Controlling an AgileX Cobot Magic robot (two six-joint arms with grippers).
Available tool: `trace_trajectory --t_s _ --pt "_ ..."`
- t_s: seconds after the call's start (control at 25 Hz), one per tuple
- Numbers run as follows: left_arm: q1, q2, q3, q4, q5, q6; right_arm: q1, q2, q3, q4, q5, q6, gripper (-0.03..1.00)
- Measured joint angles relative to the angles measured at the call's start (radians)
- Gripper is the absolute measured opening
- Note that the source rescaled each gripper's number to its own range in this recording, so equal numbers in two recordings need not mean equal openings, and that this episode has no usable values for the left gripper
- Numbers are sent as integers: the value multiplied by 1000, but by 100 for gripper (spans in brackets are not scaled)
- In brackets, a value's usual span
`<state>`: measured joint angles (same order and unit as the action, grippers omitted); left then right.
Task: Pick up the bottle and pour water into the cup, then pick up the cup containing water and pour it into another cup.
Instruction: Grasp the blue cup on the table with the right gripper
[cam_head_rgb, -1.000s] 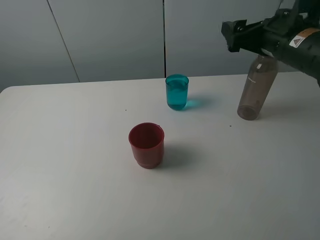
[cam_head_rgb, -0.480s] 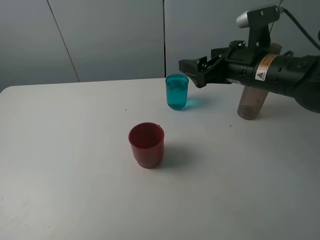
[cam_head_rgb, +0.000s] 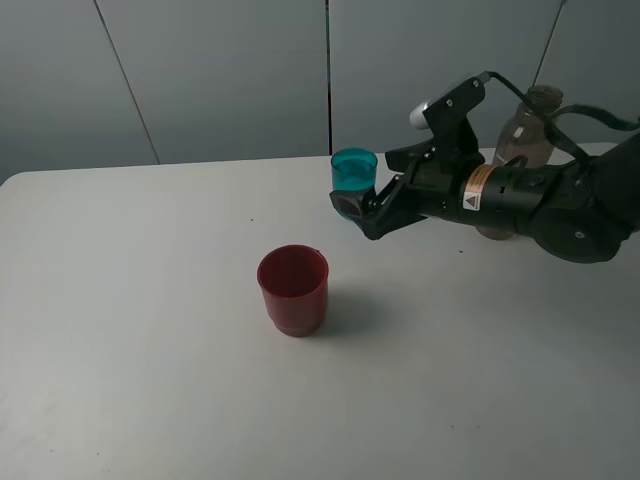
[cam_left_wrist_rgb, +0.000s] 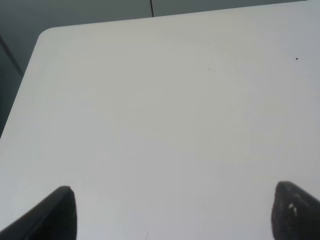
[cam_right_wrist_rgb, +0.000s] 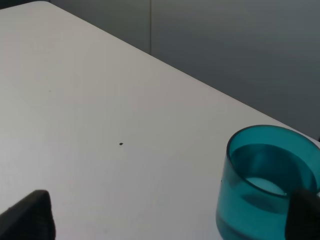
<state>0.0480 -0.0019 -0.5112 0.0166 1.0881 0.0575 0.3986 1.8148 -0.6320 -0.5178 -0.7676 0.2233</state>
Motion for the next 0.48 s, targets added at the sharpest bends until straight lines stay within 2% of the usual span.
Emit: trace_trajectory --t_s 0.48 --pt "0 0 0 0 0 0 0 47 -36 -20 4 -48 100"
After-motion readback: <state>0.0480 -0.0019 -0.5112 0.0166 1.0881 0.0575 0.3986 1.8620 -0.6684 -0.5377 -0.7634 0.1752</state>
